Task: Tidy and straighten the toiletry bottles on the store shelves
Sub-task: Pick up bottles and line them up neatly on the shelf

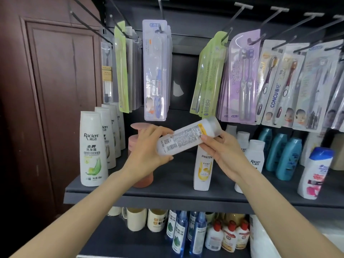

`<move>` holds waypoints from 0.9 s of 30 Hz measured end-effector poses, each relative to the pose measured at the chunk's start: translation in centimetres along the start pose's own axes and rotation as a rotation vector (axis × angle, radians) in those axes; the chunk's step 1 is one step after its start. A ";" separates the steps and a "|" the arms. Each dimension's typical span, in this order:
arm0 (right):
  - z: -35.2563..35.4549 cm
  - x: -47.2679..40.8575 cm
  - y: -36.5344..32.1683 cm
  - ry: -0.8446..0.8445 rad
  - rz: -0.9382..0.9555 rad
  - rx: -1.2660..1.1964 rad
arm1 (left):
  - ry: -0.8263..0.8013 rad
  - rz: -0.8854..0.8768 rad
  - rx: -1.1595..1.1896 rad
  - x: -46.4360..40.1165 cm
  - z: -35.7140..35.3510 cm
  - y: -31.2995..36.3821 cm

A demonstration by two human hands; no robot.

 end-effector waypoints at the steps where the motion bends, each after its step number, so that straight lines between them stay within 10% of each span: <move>1: 0.1 0.0 0.1 0.006 -0.004 -0.014 | 0.016 -0.019 -0.025 0.0 0.0 0.1; 27: 0.9 -0.3 -1.6 0.050 0.068 -0.078 | -0.339 0.268 0.476 0.1 -2.1 0.3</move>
Point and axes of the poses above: each hand's wrist, its own x-axis away from the middle knuckle, its own z-axis out of the back of the hand, y = z × x, the point moved 3 cm from there along -x, towards the middle knuckle, and after that the axes turned 10 degrees about x, right-handed, at the moved point
